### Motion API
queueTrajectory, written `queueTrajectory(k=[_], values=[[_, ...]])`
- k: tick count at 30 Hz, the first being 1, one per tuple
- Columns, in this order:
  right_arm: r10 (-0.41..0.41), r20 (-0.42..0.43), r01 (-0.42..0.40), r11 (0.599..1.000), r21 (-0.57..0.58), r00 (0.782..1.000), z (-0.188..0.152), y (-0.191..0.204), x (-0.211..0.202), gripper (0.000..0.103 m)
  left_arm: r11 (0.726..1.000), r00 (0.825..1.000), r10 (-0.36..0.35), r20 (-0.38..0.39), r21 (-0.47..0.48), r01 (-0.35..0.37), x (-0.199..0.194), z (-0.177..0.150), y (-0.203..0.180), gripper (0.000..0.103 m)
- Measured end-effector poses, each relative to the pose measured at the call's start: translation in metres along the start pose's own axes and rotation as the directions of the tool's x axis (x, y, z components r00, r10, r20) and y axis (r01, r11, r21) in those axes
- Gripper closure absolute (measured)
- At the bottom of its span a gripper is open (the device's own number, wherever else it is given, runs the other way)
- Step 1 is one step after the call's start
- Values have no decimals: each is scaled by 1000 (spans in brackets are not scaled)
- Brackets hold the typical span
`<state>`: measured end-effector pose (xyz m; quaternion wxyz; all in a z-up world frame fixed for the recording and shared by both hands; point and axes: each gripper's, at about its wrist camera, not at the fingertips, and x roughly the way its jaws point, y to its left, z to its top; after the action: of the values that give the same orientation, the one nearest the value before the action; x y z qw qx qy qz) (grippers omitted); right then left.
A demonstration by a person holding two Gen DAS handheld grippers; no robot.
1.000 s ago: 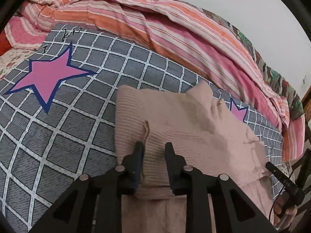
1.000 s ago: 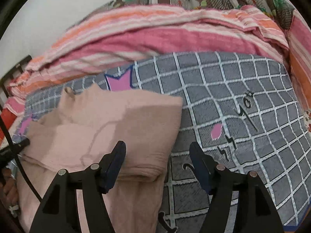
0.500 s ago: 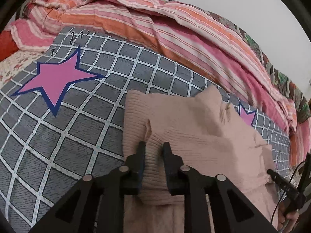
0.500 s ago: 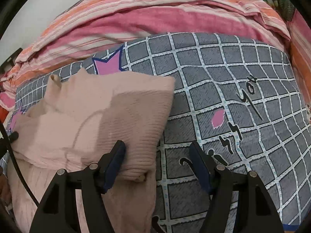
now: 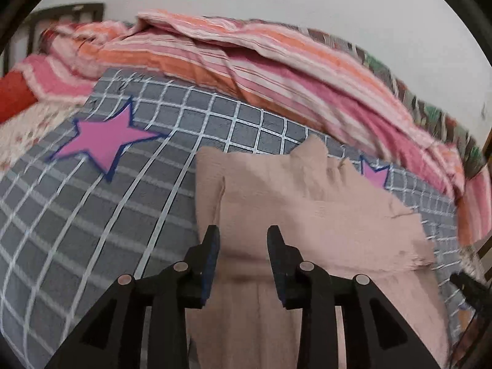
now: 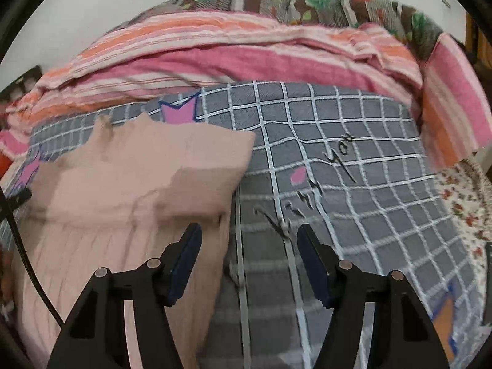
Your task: Fold small clothes
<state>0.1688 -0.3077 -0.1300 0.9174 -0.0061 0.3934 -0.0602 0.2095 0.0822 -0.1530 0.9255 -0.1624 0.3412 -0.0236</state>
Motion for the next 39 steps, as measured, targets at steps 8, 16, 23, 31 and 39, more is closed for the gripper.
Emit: queueTrajectory(k=[8,16,23,31,39], values=[[39,29,-41,997,72,999,-48,-16,-68,41,998,997,-50,-54,25,52,-64,-38,12,73],[64,49,-71,986,151,997,-87,-31,-118,43,999,999,-35,-30,39,36,-136,-55,9,71],[62,99,-76,986,149,993,-96,-28,-161,43,995,998,-64,27,85,61,-177,-77,-1,36],[104,121,-116,989,89,987,-116,-16,-173,43,998,998,-57,-40,17,57,-175,-120,15,38],[186,32,-188,979,74,982,-161,-4,-129,52,997,987,-80,-138,-12,79,-147,-167,32,58]])
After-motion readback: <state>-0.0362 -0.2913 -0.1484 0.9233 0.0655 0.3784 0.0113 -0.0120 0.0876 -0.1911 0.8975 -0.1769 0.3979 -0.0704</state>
